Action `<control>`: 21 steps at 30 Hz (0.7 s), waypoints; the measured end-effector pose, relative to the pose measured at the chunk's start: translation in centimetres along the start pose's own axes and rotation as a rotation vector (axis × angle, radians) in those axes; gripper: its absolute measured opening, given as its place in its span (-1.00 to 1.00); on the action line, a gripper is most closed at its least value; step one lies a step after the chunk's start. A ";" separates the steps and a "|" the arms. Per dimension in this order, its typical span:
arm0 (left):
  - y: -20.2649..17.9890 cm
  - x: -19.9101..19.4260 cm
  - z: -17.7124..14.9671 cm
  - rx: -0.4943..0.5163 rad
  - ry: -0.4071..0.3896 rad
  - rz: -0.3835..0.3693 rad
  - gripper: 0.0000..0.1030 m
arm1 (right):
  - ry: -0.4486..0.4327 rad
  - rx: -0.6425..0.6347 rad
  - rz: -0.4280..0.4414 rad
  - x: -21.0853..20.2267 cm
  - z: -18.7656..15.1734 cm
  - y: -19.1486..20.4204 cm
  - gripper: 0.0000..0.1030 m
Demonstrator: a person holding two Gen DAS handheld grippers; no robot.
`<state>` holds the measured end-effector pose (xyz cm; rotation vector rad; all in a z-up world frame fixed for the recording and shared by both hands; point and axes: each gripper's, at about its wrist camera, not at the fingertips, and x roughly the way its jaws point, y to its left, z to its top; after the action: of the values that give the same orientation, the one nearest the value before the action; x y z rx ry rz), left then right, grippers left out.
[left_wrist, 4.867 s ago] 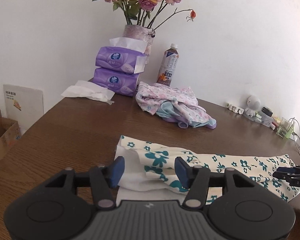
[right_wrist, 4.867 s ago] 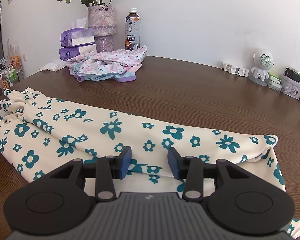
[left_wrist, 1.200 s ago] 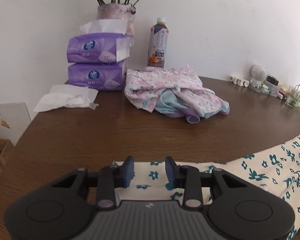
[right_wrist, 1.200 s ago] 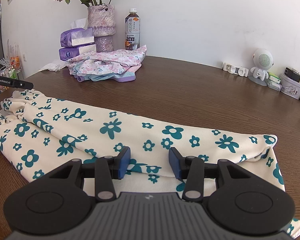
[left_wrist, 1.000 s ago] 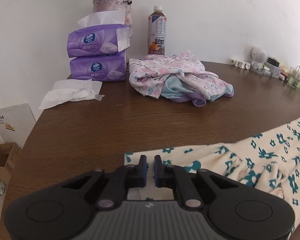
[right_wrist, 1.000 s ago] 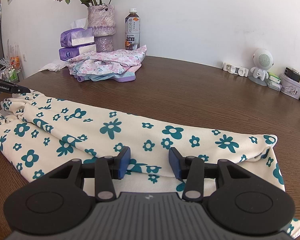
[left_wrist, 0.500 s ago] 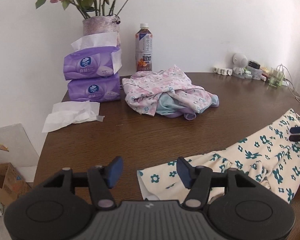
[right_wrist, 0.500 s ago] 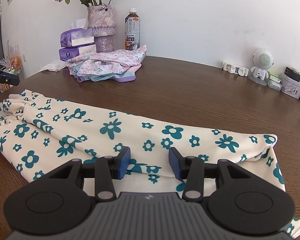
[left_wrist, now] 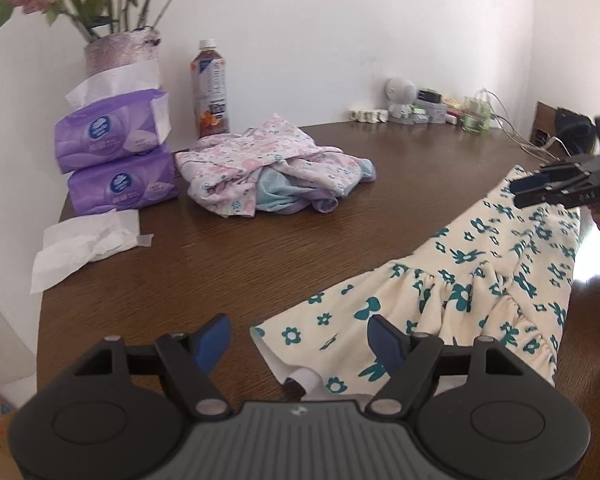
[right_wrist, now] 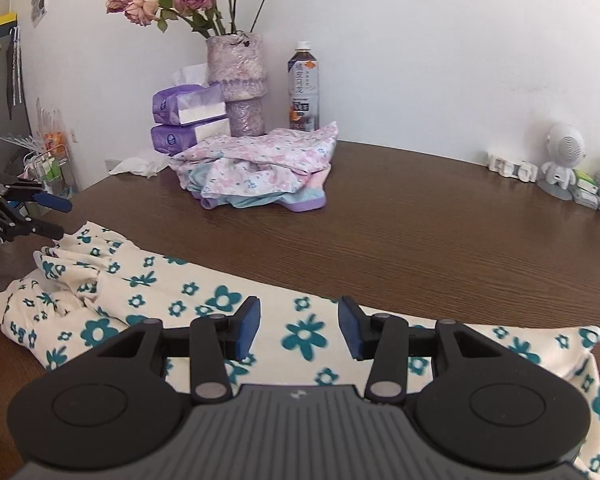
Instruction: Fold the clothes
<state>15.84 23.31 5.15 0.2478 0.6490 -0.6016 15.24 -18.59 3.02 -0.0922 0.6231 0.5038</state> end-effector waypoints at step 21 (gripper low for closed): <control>2.3 2.4 1.3 -0.038 0.135 -0.453 -0.83 | 0.045 0.110 -0.050 2.0 -1.1 -1.7 -0.08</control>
<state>19.39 23.58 4.75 0.1048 0.8547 -1.0122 16.87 -19.46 0.84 -0.0152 0.6896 0.4194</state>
